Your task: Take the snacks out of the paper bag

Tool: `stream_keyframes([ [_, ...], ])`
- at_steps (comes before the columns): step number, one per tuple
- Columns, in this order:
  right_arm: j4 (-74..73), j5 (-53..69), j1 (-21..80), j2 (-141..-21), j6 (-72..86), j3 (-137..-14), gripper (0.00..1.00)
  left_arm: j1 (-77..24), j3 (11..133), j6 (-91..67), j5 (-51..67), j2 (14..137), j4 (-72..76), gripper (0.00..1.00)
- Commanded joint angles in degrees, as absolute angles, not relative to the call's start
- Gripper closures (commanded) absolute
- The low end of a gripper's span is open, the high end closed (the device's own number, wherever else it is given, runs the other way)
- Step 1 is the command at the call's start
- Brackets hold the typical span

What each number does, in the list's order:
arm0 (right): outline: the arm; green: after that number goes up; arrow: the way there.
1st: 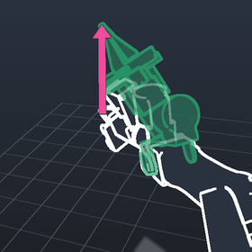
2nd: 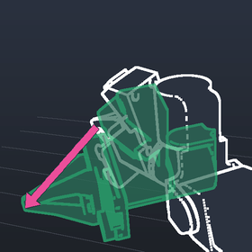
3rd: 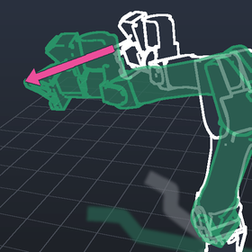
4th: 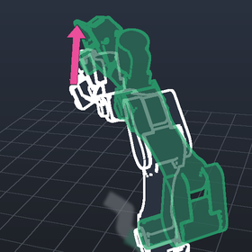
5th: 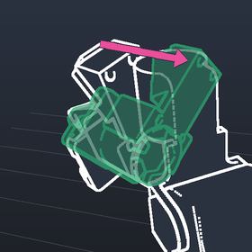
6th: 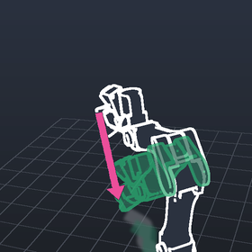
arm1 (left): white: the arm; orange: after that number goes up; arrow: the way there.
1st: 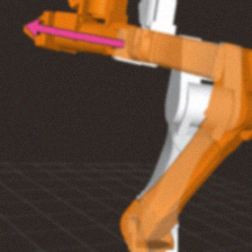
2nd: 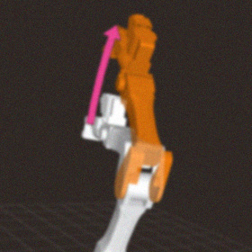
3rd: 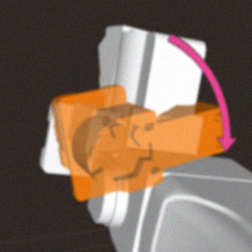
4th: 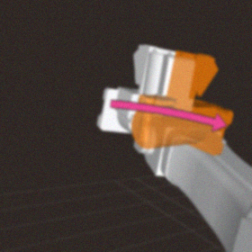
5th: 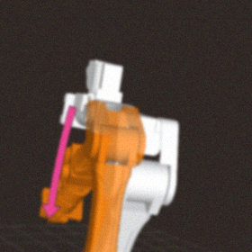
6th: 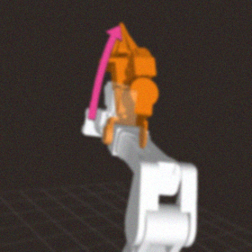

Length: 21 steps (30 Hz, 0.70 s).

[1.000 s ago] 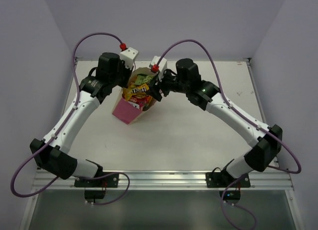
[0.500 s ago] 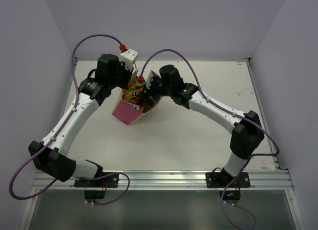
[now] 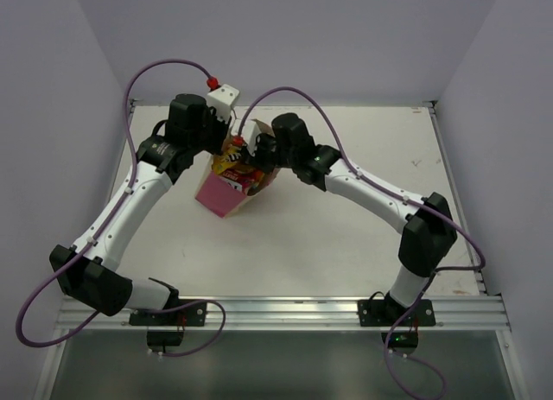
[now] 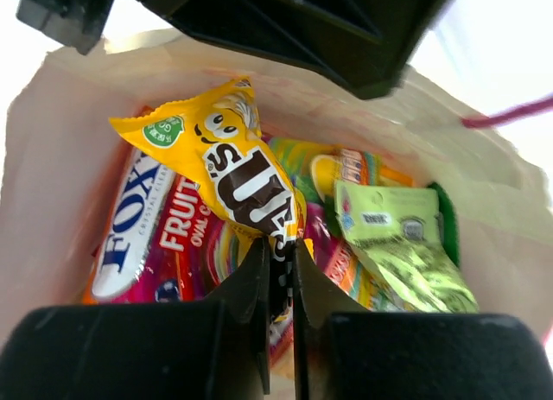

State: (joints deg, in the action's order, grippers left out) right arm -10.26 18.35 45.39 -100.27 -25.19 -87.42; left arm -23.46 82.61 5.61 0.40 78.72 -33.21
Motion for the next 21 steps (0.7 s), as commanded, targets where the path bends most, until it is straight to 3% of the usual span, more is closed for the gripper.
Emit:
stream_keyframes([
  [1,-9.2,14.0,45.8,-93.6,-26.2,-89.9,1.00,-23.4,83.7,5.5,0.3,76.2,-26.6,1.00],
  [7,-9.2,0.1,43.7,-83.2,-24.4,-84.8,1.00,-23.4,83.7,5.7,-2.9,75.9,-26.1,1.00],
  [12,-8.1,-8.7,33.9,-78.7,-8.7,-77.7,1.00,-23.4,83.2,5.8,-3.6,75.8,-26.0,1.00],
  [21,-9.5,-9.4,19.7,-93.9,18.7,-66.6,1.00,-23.4,81.9,5.9,-2.8,75.6,-25.8,1.00],
])
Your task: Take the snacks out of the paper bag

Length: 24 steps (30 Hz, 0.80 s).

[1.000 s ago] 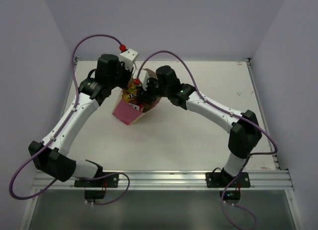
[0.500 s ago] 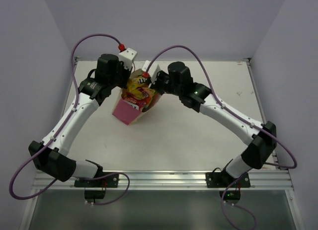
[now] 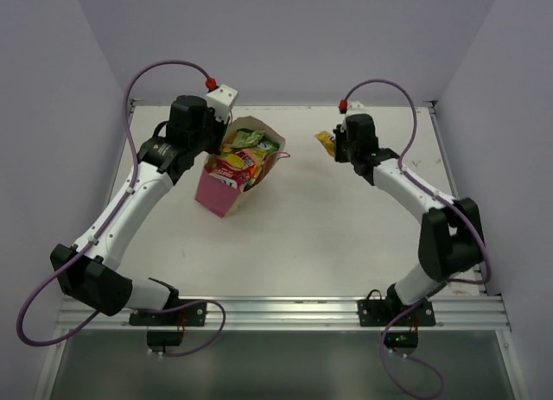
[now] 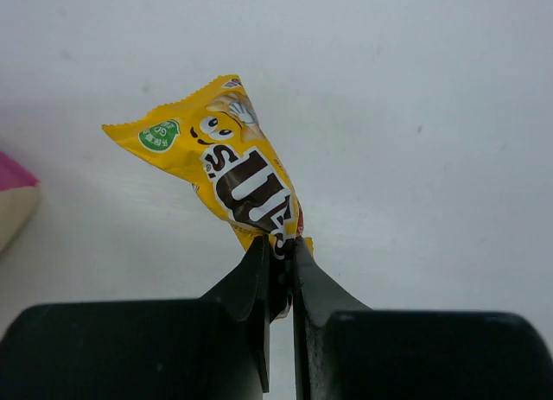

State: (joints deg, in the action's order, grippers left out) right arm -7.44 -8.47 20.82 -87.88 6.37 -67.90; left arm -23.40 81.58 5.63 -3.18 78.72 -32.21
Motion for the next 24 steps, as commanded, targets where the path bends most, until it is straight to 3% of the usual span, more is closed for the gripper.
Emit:
stream_keyframes([
  [1,-9.9,-9.4,19.1,-97.3,21.2,-66.7,0.99,-23.4,81.8,5.9,-2.8,75.6,-25.8,1.00],
  [5,-11.2,-7.8,19.0,-100.5,22.2,-67.8,0.78,-23.4,81.6,6.1,-2.6,75.5,-25.8,1.00],
  [7,-12.4,-5.4,19.2,-99.4,19.2,-69.3,0.63,-23.4,81.6,6.2,-2.5,75.5,-25.8,1.00],
  [8,-12.7,-4.5,19.5,-97.0,17.8,-69.7,0.47,-23.4,81.6,6.4,-2.4,75.4,-25.8,1.00],
  [11,-14.0,-1.5,21.3,-90.8,10.5,-72.4,0.29,-23.4,81.7,6.9,-2.0,75.4,-25.9,1.00],
  [15,-14.3,-0.7,28.7,-84.8,-4.5,-80.1,0.25,-23.4,81.5,7.6,-1.7,75.4,-26.4,1.00],
  [20,-15.1,3.8,36.6,-84.0,-18.0,-88.3,0.34,-23.3,82.3,7.8,-1.3,75.4,-26.7,1.00],
  [24,-17.5,9.2,40.3,-88.3,-24.1,-93.9,0.35,-23.4,82.8,7.8,-1.1,75.6,-26.8,1.00],
])
